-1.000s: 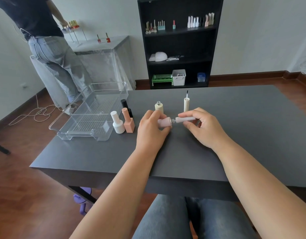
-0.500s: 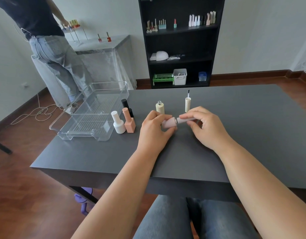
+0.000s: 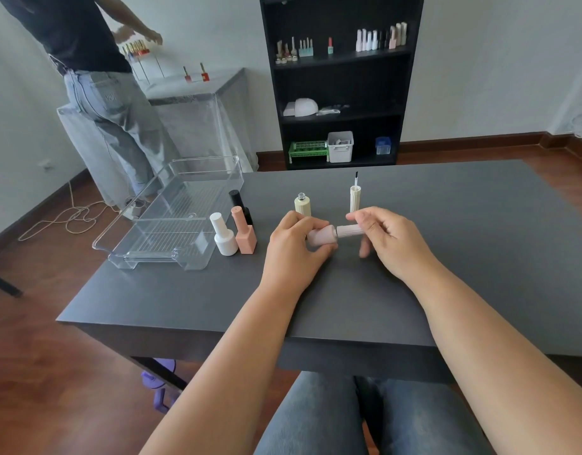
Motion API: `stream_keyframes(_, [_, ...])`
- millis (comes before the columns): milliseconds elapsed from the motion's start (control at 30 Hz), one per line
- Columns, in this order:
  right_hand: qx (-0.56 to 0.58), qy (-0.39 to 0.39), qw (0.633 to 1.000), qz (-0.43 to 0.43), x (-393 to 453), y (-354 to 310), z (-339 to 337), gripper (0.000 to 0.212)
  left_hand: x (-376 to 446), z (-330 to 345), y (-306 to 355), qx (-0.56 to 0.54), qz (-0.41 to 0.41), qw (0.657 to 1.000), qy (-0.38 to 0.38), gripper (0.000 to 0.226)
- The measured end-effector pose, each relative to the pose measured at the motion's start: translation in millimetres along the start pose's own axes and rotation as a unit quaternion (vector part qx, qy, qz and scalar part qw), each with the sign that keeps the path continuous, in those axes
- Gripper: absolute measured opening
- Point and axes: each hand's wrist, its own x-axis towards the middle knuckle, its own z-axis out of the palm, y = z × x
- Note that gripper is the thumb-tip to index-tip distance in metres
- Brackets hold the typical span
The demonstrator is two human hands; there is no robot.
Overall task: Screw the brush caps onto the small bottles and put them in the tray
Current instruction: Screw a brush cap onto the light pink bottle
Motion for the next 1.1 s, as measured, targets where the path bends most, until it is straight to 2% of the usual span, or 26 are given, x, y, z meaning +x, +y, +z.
stream_keyframes(133, [-0.001, 0.001, 1.0, 0.008, 1.5, 0.6, 0.9, 0.018, 0.3, 0.0, -2.3, -0.003, -0.005, 1.0, 0.003, 0.027])
stream_keyframes(267, [-0.026, 0.01, 0.998, -0.048, 0.4, -2.3, -0.1, 0.034, 0.6, 0.2, -3.8, -0.008, -0.013, 1.0, 0.007, 0.027])
stream_keyframes(433, [-0.016, 0.02, 0.997, -0.079, -1.6, -4.9, -1.8, 0.026, 0.9, 0.6, -5.0, -0.008, -0.017, 1.0, 0.008, 0.027])
stream_keyframes(633, [0.013, 0.043, 0.999, -0.027, 0.3, -1.6, -0.7, 0.005, 0.5, 1.0, -5.7, -0.01, -0.012, 1.0, 0.007, 0.027])
stream_keyframes(733, [0.023, 0.044, 0.999, -0.012, 0.6, 0.7, -1.2, 0.011, 0.5, 1.5, -5.8, -0.011, -0.007, 1.0, 0.006, 0.028])
stream_keyframes(800, [0.042, 0.032, 0.998, -0.018, 1.0, -0.6, -1.2, 0.005, 1.1, 1.1, -6.3, -0.013, -0.01, 1.0, 0.012, 0.028])
stream_keyframes(933, [-0.001, 0.007, 0.998, -0.066, -0.4, -1.3, 0.2, 0.022, 1.1, 1.4, -7.2, -0.012, -0.01, 1.0, 0.013, 0.027])
stream_keyframes(1100, [-0.007, 0.026, 0.999, -0.04, 0.1, 1.0, 0.5, 0.01, 1.1, 2.0, -6.6, -0.009, -0.004, 1.0, 0.007, 0.029])
